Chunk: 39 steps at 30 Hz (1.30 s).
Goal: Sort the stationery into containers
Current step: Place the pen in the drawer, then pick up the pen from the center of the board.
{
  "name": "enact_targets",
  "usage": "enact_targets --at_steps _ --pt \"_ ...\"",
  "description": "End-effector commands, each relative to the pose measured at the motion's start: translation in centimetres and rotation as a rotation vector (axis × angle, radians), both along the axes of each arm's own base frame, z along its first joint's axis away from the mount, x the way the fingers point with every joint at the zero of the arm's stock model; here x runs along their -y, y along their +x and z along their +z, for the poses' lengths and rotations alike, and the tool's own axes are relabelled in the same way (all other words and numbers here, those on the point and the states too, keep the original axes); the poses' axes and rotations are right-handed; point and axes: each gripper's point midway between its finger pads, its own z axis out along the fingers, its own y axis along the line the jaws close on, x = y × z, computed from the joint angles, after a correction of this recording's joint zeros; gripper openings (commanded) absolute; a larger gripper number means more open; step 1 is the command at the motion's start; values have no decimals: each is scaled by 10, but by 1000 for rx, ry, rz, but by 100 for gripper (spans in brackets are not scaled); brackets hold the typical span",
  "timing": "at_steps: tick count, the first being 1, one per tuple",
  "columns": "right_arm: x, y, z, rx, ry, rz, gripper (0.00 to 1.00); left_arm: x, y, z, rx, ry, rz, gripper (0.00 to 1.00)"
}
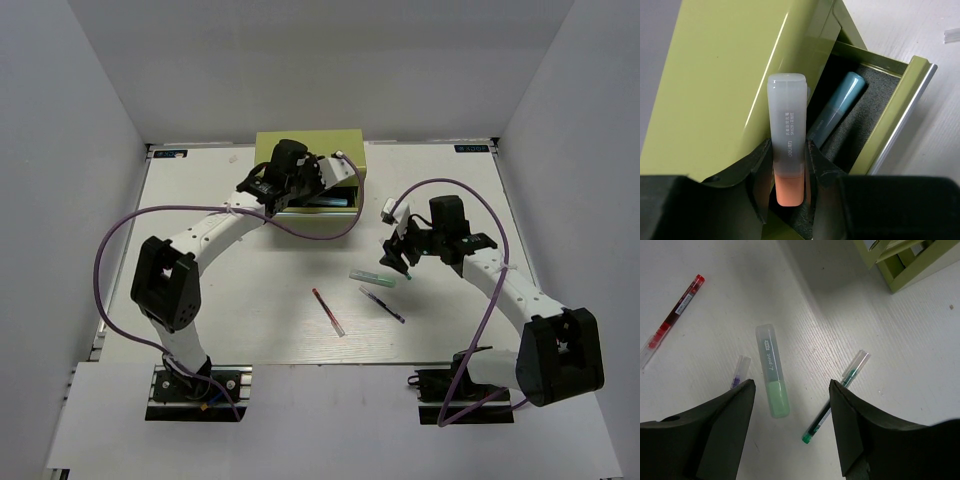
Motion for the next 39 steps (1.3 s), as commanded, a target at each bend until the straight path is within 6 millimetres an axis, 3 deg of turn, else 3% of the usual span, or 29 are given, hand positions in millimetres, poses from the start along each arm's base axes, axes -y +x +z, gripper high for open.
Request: enact_targets --at_steps 1,5,8,9,10,11,15,18,24,27,30,34,37,38,39 --pt "-2 7 10 40 20 0 67 4 -2 16 37 -29 -34 7" --pt "-3 7 8 32 17 5 67 1 -1 8 36 -28 -10 22" --pt "-3 7 6 25 17 8 67 -3 0 15 64 -42 15 36" --pt "-3 6 5 25 14 14 67 -3 -1 17 71 -47 15 42" --pt "-5 6 6 22 20 21 68 -3 -1 17 71 -47 15 57" --pt "-5 5 4 18 18 25 68 -3 -1 17 71 -47 15 65" --pt "-6 7 3 31 11 49 70 -11 -4 22 92 -47 37 84" --pt "-8 9 0 37 7 77 70 -11 -7 41 136 -62 66 85" --pt "-11 7 -26 24 -54 206 70 -11 -24 109 184 -203 80 93" --pt "-11 6 -41 11 -91 265 70 -19 -35 128 168 -291 129 99" --pt "-12 11 -51 -3 -117 283 70 -32 -48 142 62 -447 275 99" --pt "-13 9 -66 -49 -145 301 74 -49 -75 123 -199 -616 478 99" --pt "-15 6 -77 -53 -178 309 75 -58 -110 91 -385 -734 586 99" --pt "-18 5 -78 -47 -180 312 75 -60 -122 63 -476 -784 655 99" --pt "-16 6 -82 -43 -200 301 75 -64 -129 55 -507 -827 691 99"
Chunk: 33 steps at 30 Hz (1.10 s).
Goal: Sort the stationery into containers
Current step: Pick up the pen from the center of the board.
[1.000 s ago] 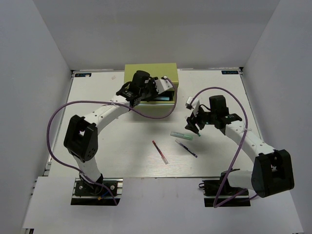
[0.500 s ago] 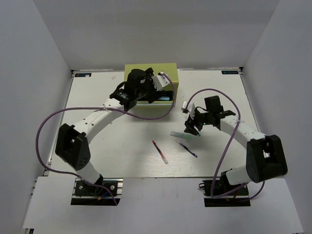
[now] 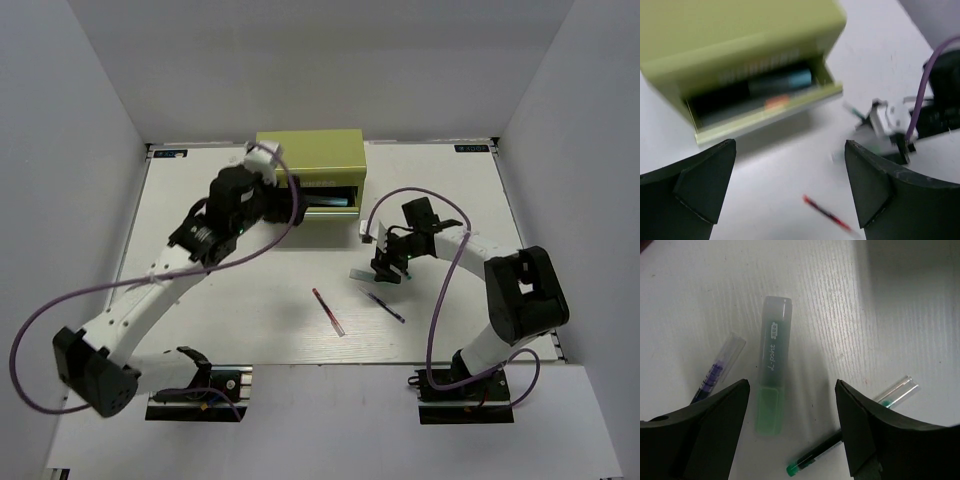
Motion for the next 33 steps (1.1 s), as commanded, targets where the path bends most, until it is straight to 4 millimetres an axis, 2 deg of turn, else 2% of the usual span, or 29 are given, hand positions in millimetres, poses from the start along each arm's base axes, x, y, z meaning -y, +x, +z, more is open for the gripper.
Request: enact_targets --at_steps 1,2,6,7,8,9,12,15,16,18,19,20,22,23,25,26,27,29,30,31,32,33 --pt "-4 6 -2 48 -25 13 75 -21 -47 -43 -271 -267 164 99" --pt "-6 3 -5 43 -31 14 75 -29 -57 -71 -320 -280 208 99" --pt "-2 3 -22 56 -96 -11 75 -63 -79 -83 -350 -523 410 99" --pt "0 3 -27 51 -112 -20 74 -69 -84 -96 -364 -539 441 99" --pt "0 3 -28 44 -114 -32 72 -77 -90 -91 -349 -581 461 99" --pt "-1 4 -30 43 -117 -36 71 -86 -93 -99 -380 -610 531 99" --pt "0 2 -35 15 -128 -44 63 -96 -102 -115 -429 -608 597 99" --pt "0 -2 -41 -23 -136 -30 54 -94 -107 -135 -498 -642 633 99" --pt "1 -7 -42 -40 -141 -23 43 -93 -109 -140 -517 -647 636 99" --pt "-2 -8 -39 -53 -125 -5 31 -87 -112 -150 -559 -658 625 99" --pt "-1 -8 -39 -53 -124 13 25 -85 -113 -162 -592 -659 636 99" --pt "0 -21 -38 -103 -124 34 14 -82 -113 -168 -612 -660 641 99" --pt "-2 -20 -27 -86 -120 70 8 -79 -115 -180 -647 -649 642 99" --pt "-7 -18 -8 -43 -88 80 8 -76 -116 -183 -669 -649 640 99" --pt "-15 -10 18 23 -48 105 8 -73 -118 -194 -704 -624 641 99" --pt "-21 -8 44 91 -5 118 8 -69 -118 -195 -714 -628 628 99" --pt "-31 6 71 161 35 129 8 -69 -118 -197 -719 -621 632 99" --pt "-44 11 100 223 78 147 8 -62 -115 -198 -735 -626 611 99" --pt "-57 24 137 300 128 159 8 -61 -114 -197 -729 -633 607 99" --pt "-62 28 145 315 140 160 8 -60 -115 -201 -746 -622 608 99" --pt "-73 40 174 377 180 154 8 -57 -114 -201 -751 -625 599 99" --pt "-76 43 178 380 181 152 8 -57 -114 -205 -759 -615 606 99"
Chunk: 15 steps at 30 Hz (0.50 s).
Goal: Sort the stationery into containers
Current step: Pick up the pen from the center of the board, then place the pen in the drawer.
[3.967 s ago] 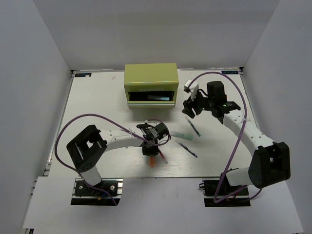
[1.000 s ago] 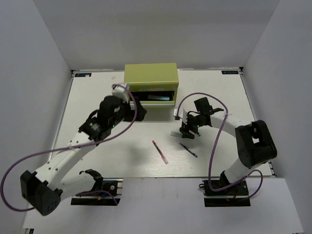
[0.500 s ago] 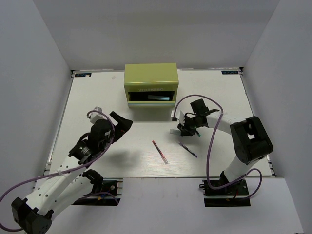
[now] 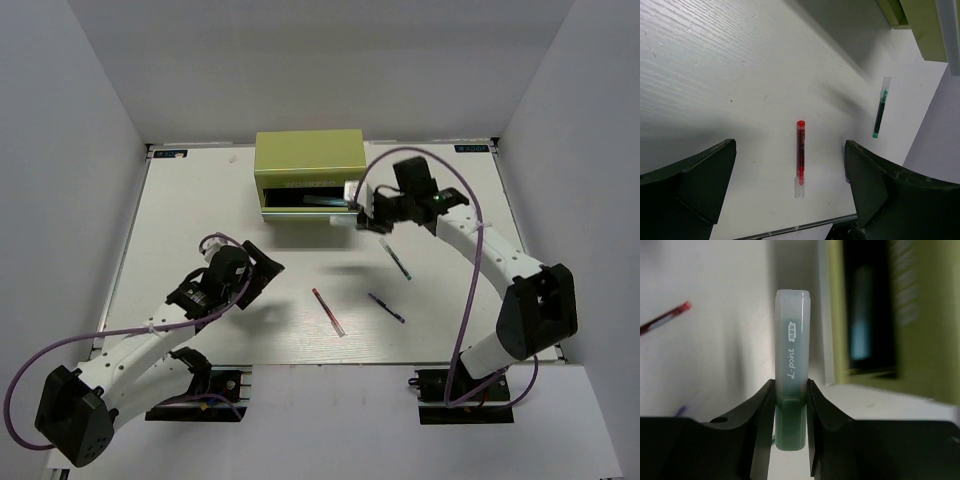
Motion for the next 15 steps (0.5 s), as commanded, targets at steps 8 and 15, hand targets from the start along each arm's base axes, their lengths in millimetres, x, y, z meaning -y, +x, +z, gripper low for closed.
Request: enact_targets --at_steps 8,15 --pt "-70 66 84 288 129 -6 12 12 0 -6 -36 -78 7 99" --pt "-97 95 80 364 117 -53 17 11 -2 0 12 -140 25 99"
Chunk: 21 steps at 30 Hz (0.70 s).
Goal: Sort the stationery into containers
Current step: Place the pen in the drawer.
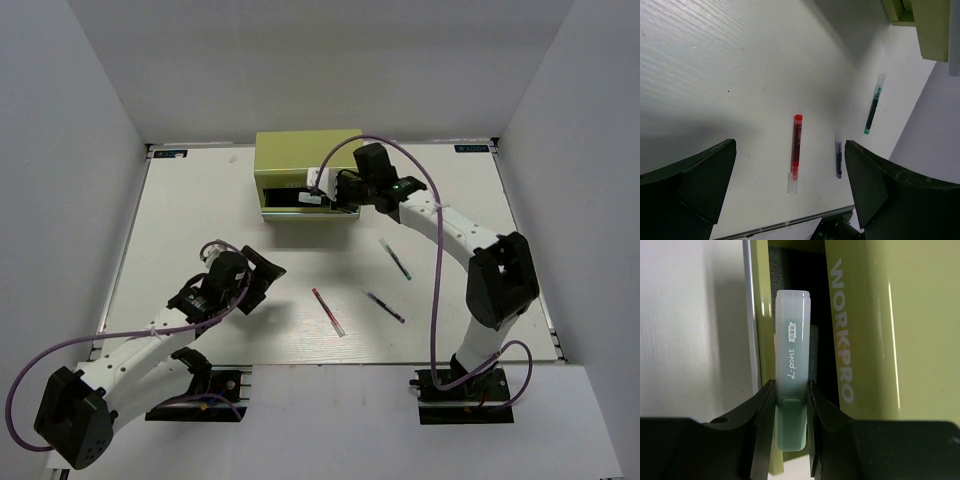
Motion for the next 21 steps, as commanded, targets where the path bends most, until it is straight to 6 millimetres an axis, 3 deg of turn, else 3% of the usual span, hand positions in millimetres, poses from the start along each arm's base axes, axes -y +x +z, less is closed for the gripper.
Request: enact_targets --at_steps 1,4,8,10,13,16,17,18,19,20,21 --pt "-14 31 37 132 49 -59 19 2 2 11 52 -61 10 99" --pt "-16 34 29 130 26 -64 26 1 1 9 49 -67 16 99" --pt "-16 30 22 123 10 -57 51 1 1 9 49 -67 16 99" --pt "-14 27 20 109 6 -54 53 2 2 11 57 -72 16 99" --pt "-14 13 32 85 34 -23 54 4 1 6 38 -67 9 99" --pt "-19 -12 35 34 67 78 43 5 1 3 26 -65 2 99" --pt "-18 -26 31 -8 59 128 23 7 -1 1 17 -60 -11 99" --pt "-22 -38 32 -34 75 178 14 7 -1 0 17 -60 -12 99" --pt "-21 -42 32 -10 61 228 7 7 0 0 17 -60 -12 99" --pt "-18 -58 23 -79 45 271 0 9 2 4 25 -65 -12 99" --pt "-20 -67 21 -96 50 316 0 9 2 4 25 -65 -12 99"
